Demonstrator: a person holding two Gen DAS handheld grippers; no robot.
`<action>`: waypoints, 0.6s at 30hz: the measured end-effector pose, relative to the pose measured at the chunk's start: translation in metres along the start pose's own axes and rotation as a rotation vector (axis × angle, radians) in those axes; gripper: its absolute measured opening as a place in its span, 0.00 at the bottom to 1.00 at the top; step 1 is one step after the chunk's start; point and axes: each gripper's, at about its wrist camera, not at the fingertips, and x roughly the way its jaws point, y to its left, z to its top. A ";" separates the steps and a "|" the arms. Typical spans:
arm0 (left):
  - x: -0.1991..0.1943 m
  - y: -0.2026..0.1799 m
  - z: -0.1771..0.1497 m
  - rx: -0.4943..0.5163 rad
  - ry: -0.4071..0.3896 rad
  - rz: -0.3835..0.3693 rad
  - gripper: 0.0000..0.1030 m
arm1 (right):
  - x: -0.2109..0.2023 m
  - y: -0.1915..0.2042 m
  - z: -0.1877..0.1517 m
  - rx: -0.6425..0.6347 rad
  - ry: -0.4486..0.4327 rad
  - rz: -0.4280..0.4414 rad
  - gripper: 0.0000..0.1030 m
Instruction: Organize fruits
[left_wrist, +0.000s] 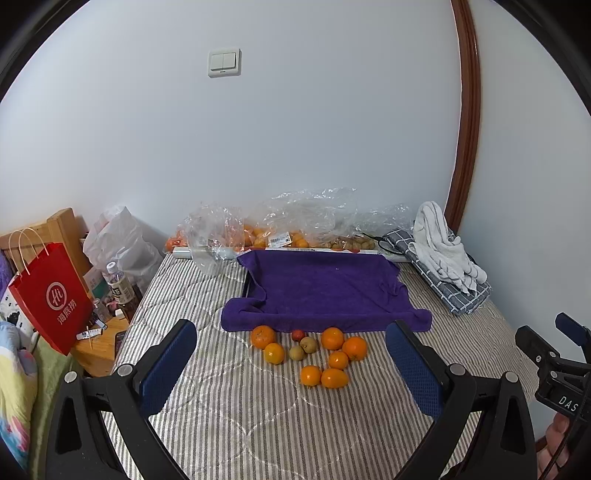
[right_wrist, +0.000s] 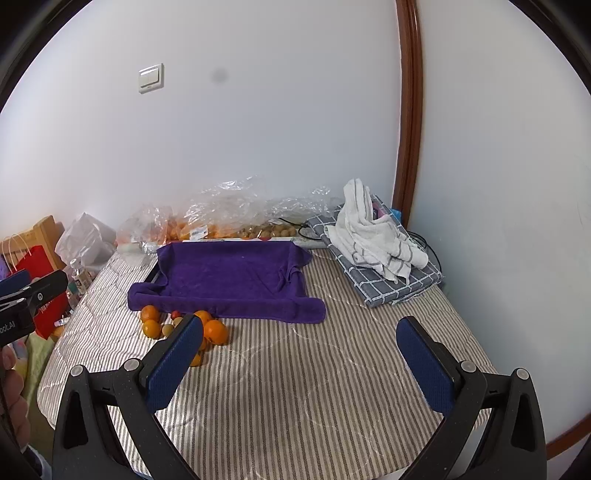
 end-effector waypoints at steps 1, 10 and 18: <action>0.000 0.000 0.000 0.000 -0.001 0.001 1.00 | -0.001 0.000 0.000 0.001 0.000 0.002 1.00; -0.001 0.000 0.002 0.000 -0.002 0.000 1.00 | 0.000 0.001 -0.001 -0.004 0.002 0.007 1.00; -0.001 0.001 0.004 0.001 -0.001 0.003 1.00 | 0.003 0.003 -0.001 -0.009 0.007 0.003 1.00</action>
